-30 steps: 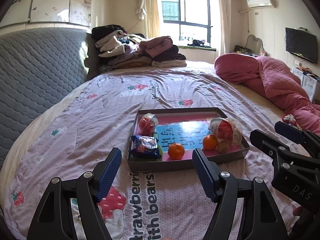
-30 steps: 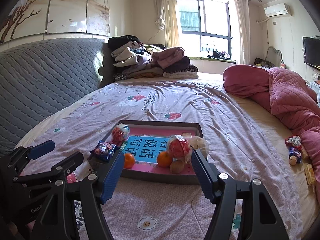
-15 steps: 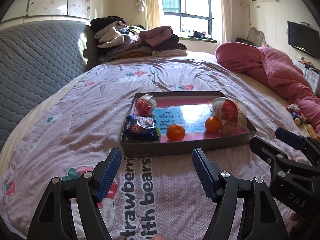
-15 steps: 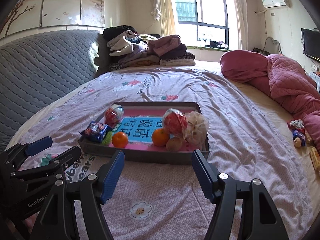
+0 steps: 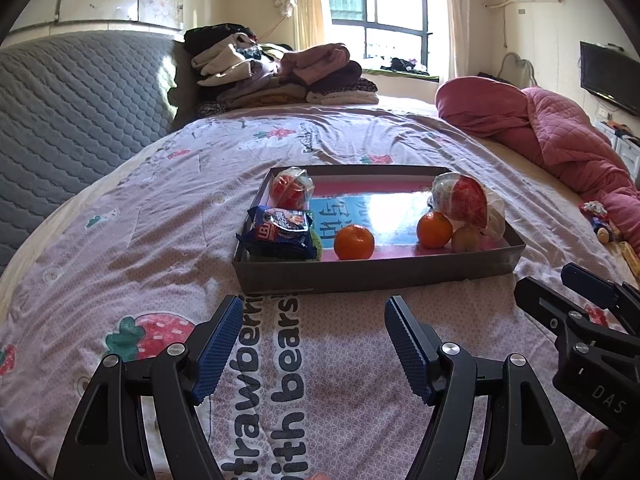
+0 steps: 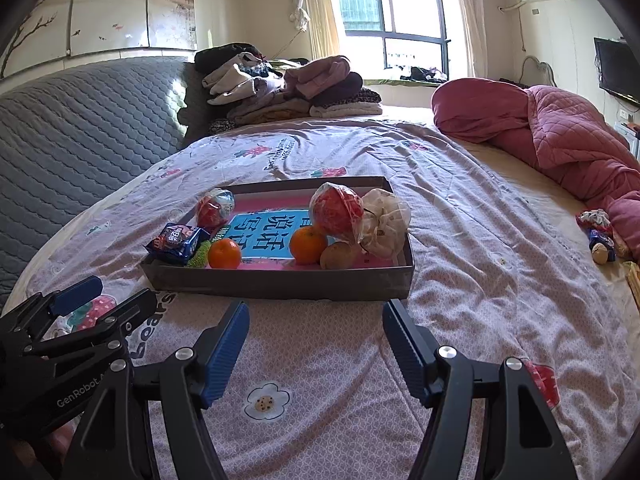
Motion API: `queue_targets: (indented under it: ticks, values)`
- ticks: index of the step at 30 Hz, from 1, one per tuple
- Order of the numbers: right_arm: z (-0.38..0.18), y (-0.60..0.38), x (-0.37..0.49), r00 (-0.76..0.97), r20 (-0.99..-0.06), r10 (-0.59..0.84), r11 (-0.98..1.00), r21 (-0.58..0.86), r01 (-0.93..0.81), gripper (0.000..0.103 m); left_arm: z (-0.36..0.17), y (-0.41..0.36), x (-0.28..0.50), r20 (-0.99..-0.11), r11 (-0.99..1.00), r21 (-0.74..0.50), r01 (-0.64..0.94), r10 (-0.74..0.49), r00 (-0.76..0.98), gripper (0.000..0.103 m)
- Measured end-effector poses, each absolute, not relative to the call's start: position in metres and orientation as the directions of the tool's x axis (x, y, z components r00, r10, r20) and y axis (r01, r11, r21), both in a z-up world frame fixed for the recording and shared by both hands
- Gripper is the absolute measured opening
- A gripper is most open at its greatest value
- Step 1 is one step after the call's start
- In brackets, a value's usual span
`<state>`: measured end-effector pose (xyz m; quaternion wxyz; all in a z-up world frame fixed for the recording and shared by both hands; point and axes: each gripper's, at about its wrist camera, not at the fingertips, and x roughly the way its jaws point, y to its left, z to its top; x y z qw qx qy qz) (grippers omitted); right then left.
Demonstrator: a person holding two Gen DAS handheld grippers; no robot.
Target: Organize objects
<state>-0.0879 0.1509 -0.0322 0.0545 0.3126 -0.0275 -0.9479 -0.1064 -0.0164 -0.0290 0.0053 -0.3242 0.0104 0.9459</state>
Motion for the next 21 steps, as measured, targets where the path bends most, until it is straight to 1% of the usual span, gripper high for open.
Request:
queue_targets:
  ticks: [7,21]
  values:
    - [-0.039,0.152,-0.088,-0.802,-0.586,-0.114,-0.993,0.085,0.079,0.069,-0.039,-0.013,-0.109,-0.620,-1.000,0.023,-0.021,0.003,-0.784,0.075]
    - [-0.057,0.149,-0.093,-0.781,-0.616,-0.107,-0.994,0.072,0.079,0.069,-0.050,-0.012,-0.115,-0.633,-1.000,0.025,-0.019,-0.001,-0.774,0.075]
